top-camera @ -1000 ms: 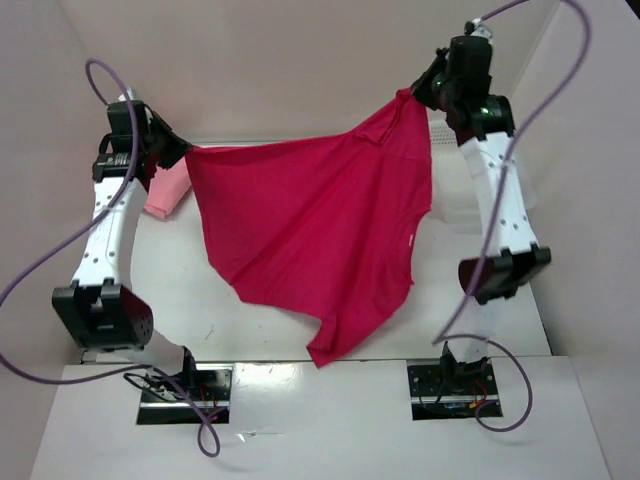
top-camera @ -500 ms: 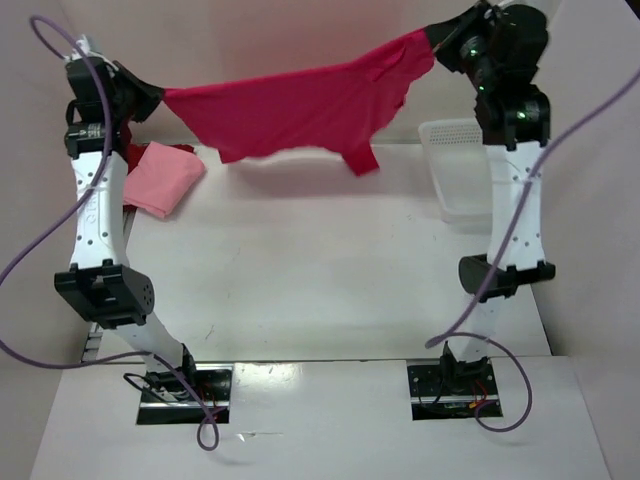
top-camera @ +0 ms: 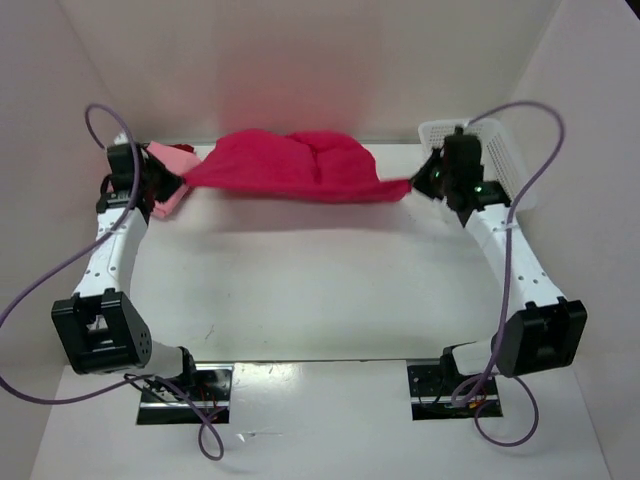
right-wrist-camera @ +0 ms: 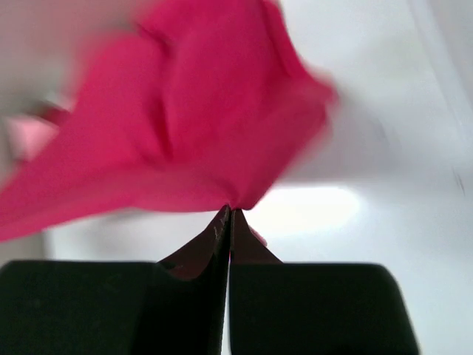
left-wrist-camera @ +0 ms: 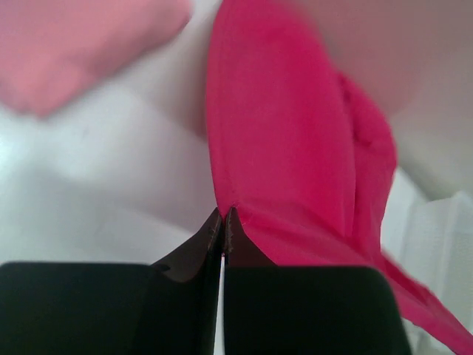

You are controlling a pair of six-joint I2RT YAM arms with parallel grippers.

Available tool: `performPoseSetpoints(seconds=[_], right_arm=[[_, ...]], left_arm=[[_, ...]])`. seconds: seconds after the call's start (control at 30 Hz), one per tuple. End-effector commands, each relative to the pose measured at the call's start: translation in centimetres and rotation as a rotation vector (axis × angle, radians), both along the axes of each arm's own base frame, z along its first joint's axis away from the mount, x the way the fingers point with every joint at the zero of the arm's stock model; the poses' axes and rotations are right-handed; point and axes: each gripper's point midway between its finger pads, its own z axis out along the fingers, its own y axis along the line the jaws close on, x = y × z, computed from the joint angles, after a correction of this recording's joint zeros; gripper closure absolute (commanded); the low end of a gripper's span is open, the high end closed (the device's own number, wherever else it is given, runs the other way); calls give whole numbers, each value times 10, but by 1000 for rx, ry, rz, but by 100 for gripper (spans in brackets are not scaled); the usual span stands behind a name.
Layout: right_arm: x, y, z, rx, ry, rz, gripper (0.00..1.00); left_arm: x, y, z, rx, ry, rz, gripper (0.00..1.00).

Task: Fold and stack the t-shirts
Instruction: Flatten out the tshirt

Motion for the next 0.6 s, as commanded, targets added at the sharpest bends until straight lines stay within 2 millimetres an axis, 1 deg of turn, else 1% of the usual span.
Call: performPoseSetpoints(seconds=[0.0, 0.03, 0.07, 0.1, 0.13, 0.17, 0.2, 0.23, 0.27, 0.3, 0.33, 0.37, 0.4, 0.43, 0.47, 0.5, 0.57], right_arm=[[-40, -14, -47, -52, 65, -12, 100], [-53, -13, -63, -51, 113, 4, 100], [-64, -12, -74, -40, 144, 11, 100], [-83, -12, -91, -31, 181, 14, 100], [-93, -11, -98, -17, 208, 21, 100], [-109, -10, -109, 4, 272, 17, 100], [-122, -5, -120, 27, 321, 37, 100], [-132, -4, -122, 43, 340, 40, 100], [-146, -3, -126, 56, 394, 42, 100], [-156, 0, -129, 85, 420, 43, 100], [-169, 6, -127, 121, 428, 67, 100], [-184, 7, -132, 137, 476, 66, 100], [-196, 9, -142, 159, 521, 62, 100], [-206, 14, -143, 183, 543, 88, 100], [-213, 18, -136, 204, 525, 101, 100], [-219, 20, -133, 237, 539, 90, 100], [-223, 22, -131, 247, 535, 102, 100]], left_arm=[[-32, 9, -5, 78, 1, 42, 99], [-50, 9, -36, 72, 81, 55, 99], [-62, 13, -47, 93, 117, 77, 99], [-76, 15, -47, 98, 121, 95, 99], [-86, 13, -57, 100, 152, 89, 99], [-105, 11, -81, 93, 231, 93, 99], [-115, 4, -84, 76, 242, 70, 99], [-126, -2, -95, 46, 289, 60, 99], [-133, -7, -102, 30, 309, 43, 99], [-139, -16, -105, -5, 314, 17, 99], [-150, -21, -119, -34, 365, 13, 99], [-151, -25, -120, -48, 372, -3, 99], [-155, -32, -117, -76, 370, -24, 99], [-159, -33, -117, -82, 392, -24, 99], [-160, -33, -113, -82, 395, -24, 100], [-162, -35, -111, -91, 401, -33, 100], [-166, -38, -108, -94, 407, -49, 100]])
